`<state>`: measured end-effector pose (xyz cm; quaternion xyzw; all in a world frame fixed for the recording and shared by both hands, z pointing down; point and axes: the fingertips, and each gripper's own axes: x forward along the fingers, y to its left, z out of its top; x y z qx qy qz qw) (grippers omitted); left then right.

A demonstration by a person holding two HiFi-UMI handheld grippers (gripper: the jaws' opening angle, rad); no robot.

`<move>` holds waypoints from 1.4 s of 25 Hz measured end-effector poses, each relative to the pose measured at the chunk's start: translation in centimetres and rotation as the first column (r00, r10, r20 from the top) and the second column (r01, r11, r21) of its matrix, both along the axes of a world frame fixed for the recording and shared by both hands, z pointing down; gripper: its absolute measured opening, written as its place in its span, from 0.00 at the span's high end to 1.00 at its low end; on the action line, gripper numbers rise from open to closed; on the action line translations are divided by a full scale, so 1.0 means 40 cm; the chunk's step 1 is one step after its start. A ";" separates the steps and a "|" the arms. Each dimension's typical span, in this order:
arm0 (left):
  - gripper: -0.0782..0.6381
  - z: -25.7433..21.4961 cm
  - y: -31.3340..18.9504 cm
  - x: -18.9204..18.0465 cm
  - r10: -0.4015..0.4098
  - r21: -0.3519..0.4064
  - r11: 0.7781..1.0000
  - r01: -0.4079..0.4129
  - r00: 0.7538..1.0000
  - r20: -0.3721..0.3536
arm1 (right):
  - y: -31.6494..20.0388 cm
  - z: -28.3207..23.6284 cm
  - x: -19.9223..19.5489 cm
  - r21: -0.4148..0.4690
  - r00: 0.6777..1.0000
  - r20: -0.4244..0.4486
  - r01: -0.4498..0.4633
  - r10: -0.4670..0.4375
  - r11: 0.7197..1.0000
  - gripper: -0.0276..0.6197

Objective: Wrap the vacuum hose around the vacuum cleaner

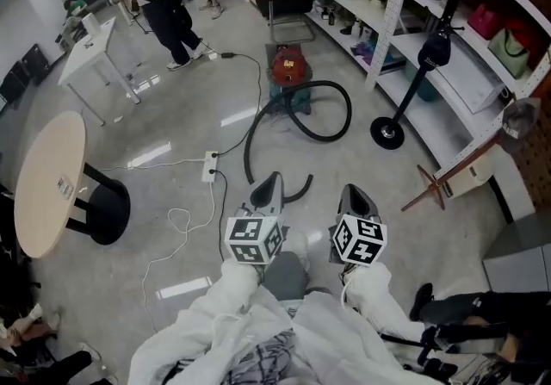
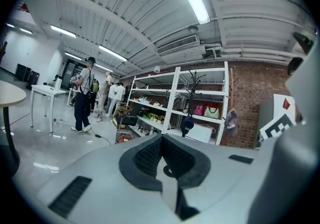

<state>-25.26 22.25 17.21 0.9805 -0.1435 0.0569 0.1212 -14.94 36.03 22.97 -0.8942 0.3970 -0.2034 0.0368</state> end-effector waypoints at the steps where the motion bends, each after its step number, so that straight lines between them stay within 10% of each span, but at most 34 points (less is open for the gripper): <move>1: 0.89 0.007 -0.006 0.027 0.005 0.000 1.000 -0.005 1.000 0.001 | -0.007 0.010 0.023 -0.002 1.000 0.004 -0.002 0.002 1.000 0.94; 25: 0.89 0.064 -0.485 0.582 -0.101 -0.048 0.994 0.102 0.995 0.022 | -0.567 0.028 0.594 -0.052 0.982 0.008 0.191 -0.191 0.980 0.94; 35: 0.89 0.351 -0.684 0.567 -0.313 -0.087 0.944 0.318 0.948 0.063 | -0.896 0.287 0.622 -0.111 0.881 0.033 0.473 -0.472 0.874 0.94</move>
